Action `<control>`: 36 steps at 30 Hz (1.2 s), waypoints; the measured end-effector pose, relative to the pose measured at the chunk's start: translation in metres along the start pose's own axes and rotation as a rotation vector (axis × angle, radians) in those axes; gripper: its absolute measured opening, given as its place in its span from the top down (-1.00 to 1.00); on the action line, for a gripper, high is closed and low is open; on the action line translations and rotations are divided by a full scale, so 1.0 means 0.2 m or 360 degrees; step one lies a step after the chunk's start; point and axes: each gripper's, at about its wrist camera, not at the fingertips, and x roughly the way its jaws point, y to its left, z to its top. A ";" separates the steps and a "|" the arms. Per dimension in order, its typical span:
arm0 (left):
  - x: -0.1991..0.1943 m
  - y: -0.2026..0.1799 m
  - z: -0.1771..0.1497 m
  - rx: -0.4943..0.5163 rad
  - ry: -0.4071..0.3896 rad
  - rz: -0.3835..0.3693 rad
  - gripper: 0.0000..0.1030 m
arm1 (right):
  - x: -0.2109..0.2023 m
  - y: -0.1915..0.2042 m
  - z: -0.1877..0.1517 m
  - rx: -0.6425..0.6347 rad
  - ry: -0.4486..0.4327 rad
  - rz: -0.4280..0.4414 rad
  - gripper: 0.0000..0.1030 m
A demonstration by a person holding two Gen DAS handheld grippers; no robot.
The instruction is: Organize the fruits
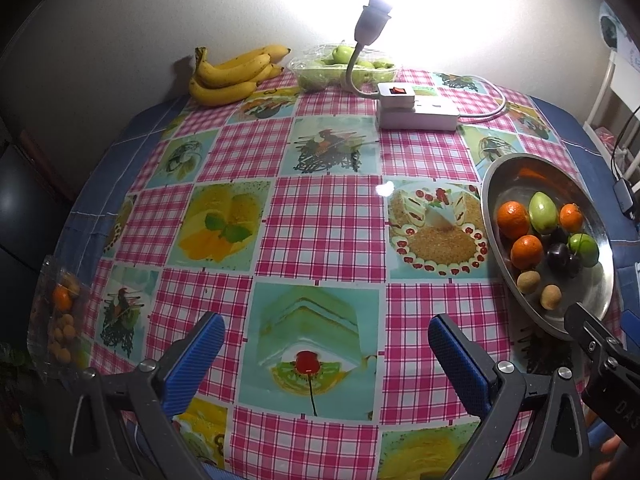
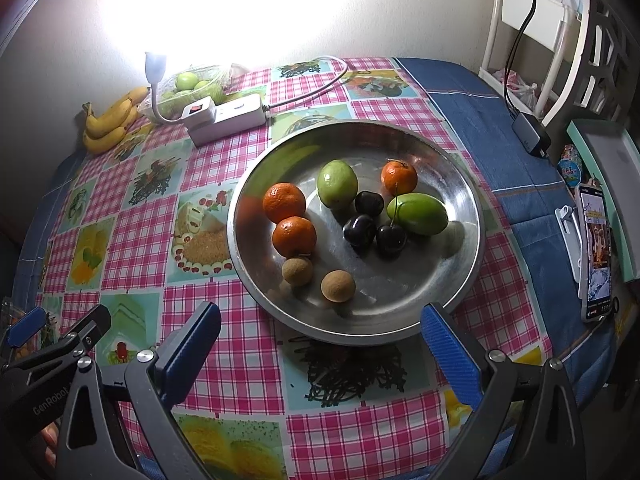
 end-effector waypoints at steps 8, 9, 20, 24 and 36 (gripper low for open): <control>0.01 0.01 0.00 -0.0006 0.0015 -0.0001 -1.00 | 0.01 0.00 0.00 0.0003 0.0022 0.0002 -0.94; 0.01 0.01 0.00 -0.0007 0.0017 0.0000 -1.00 | 0.02 0.00 0.00 0.0003 0.0025 0.0002 -0.94; 0.01 0.01 0.00 -0.0015 0.0016 0.0002 -1.00 | 0.03 0.01 0.00 0.0004 0.0049 -0.0002 -0.94; 0.02 0.01 0.00 -0.0013 0.0017 0.0002 -1.00 | 0.03 0.01 0.00 0.0003 0.0051 -0.0002 -0.94; 0.02 0.02 0.01 -0.0016 0.0020 0.0008 -1.00 | 0.04 0.01 -0.01 0.0000 0.0068 0.0003 -0.94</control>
